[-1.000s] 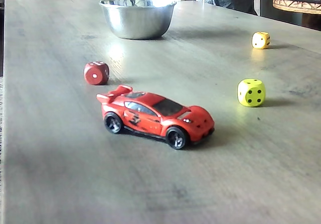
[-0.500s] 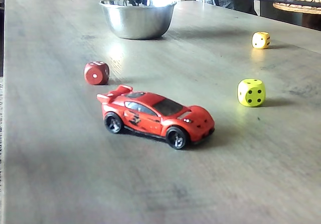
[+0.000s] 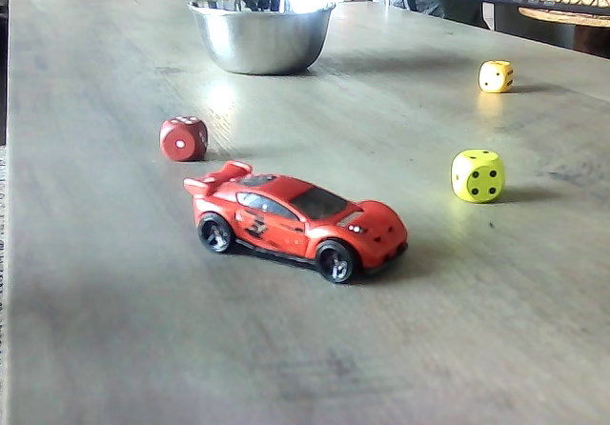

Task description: Pick up the lego figure and place in bowl

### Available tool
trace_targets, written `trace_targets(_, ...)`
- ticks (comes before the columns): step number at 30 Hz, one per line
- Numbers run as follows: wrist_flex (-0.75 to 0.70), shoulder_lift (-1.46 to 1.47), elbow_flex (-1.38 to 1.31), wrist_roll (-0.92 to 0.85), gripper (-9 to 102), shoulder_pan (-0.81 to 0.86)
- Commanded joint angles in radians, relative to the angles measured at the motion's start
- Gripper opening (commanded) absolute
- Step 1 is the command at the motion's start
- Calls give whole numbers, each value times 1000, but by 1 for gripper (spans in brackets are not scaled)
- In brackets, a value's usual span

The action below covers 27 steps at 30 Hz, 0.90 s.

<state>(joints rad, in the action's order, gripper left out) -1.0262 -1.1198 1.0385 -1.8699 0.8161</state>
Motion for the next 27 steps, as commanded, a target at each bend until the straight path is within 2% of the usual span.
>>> trace_targets(1,14,-9,-63,3,16,6)
trace_targets(27,23,-11,-69,2,17,-2)
